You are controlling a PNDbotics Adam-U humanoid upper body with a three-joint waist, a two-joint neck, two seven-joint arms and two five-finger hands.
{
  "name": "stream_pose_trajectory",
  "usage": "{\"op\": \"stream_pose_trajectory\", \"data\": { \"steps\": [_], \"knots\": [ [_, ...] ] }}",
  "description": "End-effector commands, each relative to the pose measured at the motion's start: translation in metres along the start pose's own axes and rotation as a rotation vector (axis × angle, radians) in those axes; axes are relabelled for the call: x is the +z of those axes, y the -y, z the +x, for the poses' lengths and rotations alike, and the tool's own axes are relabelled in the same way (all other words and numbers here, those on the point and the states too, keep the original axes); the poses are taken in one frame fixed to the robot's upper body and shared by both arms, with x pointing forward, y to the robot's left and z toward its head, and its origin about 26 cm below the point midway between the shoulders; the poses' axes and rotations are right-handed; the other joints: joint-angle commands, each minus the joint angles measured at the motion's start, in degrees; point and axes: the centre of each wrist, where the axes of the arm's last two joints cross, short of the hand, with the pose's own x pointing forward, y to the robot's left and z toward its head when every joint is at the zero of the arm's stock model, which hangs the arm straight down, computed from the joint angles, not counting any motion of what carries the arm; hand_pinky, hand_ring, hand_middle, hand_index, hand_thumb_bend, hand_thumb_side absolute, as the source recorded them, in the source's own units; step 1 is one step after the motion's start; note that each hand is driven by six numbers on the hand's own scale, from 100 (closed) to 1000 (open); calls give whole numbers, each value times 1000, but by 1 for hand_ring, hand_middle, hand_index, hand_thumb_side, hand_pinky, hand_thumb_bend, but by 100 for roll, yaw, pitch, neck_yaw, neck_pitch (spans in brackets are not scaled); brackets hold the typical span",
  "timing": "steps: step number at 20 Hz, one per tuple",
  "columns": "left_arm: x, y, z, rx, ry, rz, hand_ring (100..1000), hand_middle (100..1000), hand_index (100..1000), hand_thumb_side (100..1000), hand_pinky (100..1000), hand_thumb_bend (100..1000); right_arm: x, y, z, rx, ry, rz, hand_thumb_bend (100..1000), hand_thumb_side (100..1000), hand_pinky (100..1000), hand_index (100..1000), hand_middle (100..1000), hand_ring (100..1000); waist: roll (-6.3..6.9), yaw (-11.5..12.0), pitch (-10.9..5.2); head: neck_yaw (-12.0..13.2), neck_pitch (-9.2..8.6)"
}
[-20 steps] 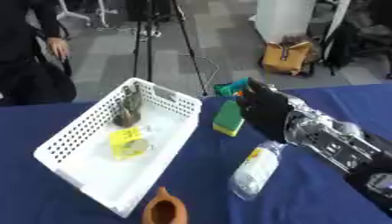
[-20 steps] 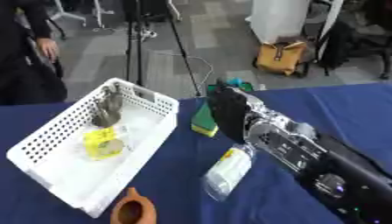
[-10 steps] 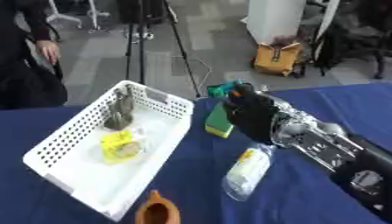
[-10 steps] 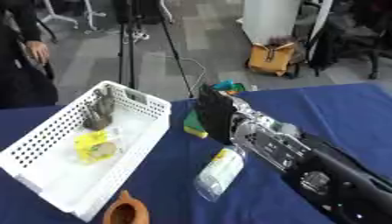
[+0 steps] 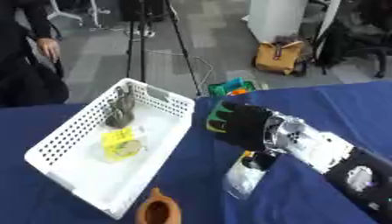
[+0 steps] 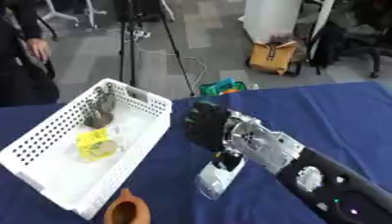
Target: Pick up objects on the table and place them in the box.
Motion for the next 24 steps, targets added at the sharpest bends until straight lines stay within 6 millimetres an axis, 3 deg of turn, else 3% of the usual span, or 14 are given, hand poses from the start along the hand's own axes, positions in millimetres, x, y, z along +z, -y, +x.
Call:
{"op": "stream_pose_trajectory", "data": {
  "steps": [1,12,13,19,24],
  "knots": [
    [-6,-1,3,2,22,9,770,846,792,1000,747,100,9,4,-7,105,179,174,369,610,1000,1000,1000,1000,-3,6,-130,-3,20],
    [-6,0,4,6,20,8,769,845,791,1000,746,100,5,-4,-2,127,190,221,392,521,1000,1000,1000,1000,-6,47,-141,-102,-33],
    [-6,0,4,5,20,7,769,844,791,1000,746,100,7,-2,-4,147,178,228,408,442,1000,1000,1000,1000,-10,42,-147,-101,-30],
    [-6,0,4,5,23,4,768,844,790,1000,745,100,13,1,-8,279,125,295,425,333,1000,1000,1000,1000,-23,27,-158,-126,-71],
    [-6,0,4,5,23,3,768,843,790,1000,746,100,12,-4,-9,322,110,343,431,340,1000,1000,1000,1000,-31,24,-156,-136,-92]
  ]
}}
